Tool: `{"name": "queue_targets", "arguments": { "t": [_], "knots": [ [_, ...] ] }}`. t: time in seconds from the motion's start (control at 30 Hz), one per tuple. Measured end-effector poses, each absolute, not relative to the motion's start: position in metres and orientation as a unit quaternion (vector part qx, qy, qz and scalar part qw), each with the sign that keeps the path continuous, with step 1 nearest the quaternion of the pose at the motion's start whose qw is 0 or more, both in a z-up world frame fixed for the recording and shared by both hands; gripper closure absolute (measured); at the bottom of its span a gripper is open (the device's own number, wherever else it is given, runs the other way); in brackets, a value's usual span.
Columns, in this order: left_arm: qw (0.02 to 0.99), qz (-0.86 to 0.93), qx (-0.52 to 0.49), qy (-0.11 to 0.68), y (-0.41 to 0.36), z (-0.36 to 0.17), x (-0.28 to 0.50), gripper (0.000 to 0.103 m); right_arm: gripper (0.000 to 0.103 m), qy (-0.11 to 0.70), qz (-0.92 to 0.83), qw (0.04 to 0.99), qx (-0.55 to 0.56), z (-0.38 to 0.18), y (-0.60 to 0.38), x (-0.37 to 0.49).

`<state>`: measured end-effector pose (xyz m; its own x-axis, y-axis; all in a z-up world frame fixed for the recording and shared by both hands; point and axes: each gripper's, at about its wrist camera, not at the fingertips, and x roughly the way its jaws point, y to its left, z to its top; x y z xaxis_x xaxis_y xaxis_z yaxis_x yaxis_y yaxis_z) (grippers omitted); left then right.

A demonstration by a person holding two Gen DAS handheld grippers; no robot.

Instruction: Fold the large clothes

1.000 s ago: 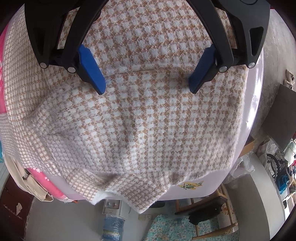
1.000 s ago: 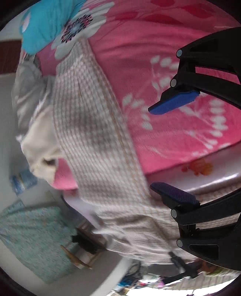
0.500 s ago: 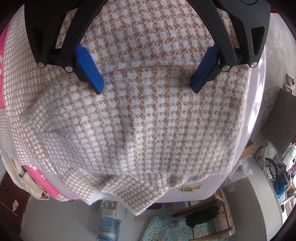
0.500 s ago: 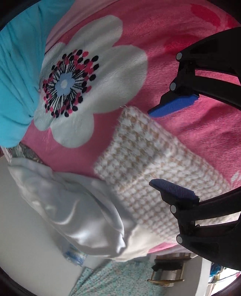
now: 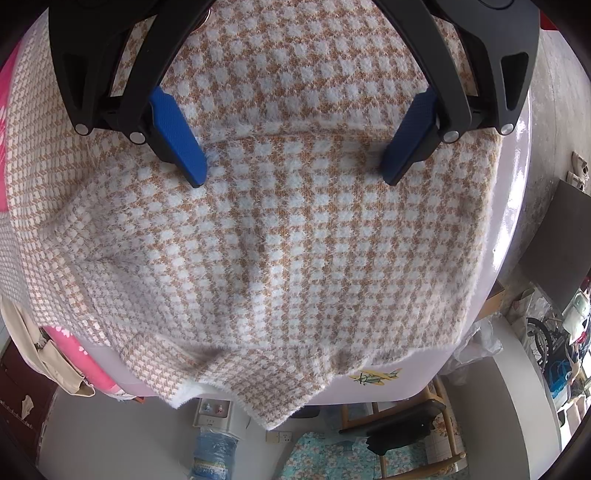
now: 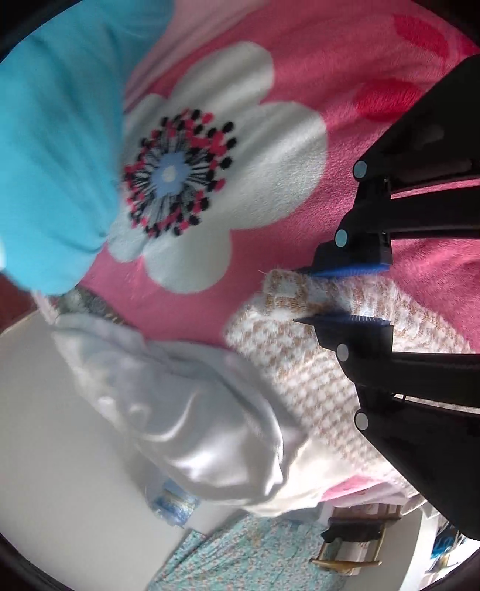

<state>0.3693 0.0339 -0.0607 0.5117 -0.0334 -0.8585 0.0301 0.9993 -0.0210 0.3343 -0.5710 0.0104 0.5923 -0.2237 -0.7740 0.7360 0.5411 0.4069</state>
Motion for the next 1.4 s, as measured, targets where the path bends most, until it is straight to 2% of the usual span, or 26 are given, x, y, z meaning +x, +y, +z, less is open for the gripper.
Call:
{"name": "queue_targets", "arguments": {
  "t": [0.17,0.4,0.6,0.7,0.8,0.83,0.9,1.03,1.2,1.27,1.4],
  "knots": [
    [0.872,-0.019,-0.003,0.489,0.034,-0.059,0.369,0.011,0.086,0.297,-0.255,0.864,0.316,0.082,-0.527,0.331],
    [0.884,-0.019,-0.033,0.466,0.056,-0.036,0.354,0.011,0.086,0.255,-0.135,0.942,0.17,0.187,-0.383,0.337],
    [0.897,-0.034,-0.055,0.436,0.087,-0.01,0.322,0.011,0.086,0.236,-0.008,0.969,0.072,0.224,-0.226,0.344],
    [0.898,-0.053,-0.07,0.432,0.103,-0.004,0.304,0.011,0.086,0.255,0.07,0.963,0.053,0.21,-0.15,0.353],
    [0.897,-0.07,-0.078,0.43,0.116,-0.001,0.289,0.011,0.076,0.312,0.157,0.936,0.044,0.168,-0.075,0.366],
    [0.896,-0.075,-0.08,0.431,0.119,-0.002,0.285,0.011,0.058,0.341,0.193,0.919,0.05,0.148,-0.055,0.371],
    [0.891,-0.089,-0.092,0.435,0.125,-0.004,0.278,0.011,0.04,0.396,0.244,0.882,0.073,0.104,-0.026,0.376],
    [0.883,-0.103,-0.111,0.444,0.136,-0.012,0.271,0.011,0.04,0.471,0.264,0.836,0.1,0.041,-0.018,0.368],
    [0.889,-0.122,-0.114,0.426,0.138,-0.006,0.28,0.012,0.04,0.472,0.204,0.848,0.128,0.025,-0.085,0.337],
    [0.881,-0.16,-0.134,0.424,0.132,-0.002,0.292,0.028,0.04,0.466,0.165,0.859,0.135,0.02,-0.124,0.325],
    [0.862,-0.185,-0.173,0.439,0.115,-0.009,0.334,0.037,0.04,0.466,0.112,0.858,0.183,0.007,-0.19,0.31]
  ]
}}
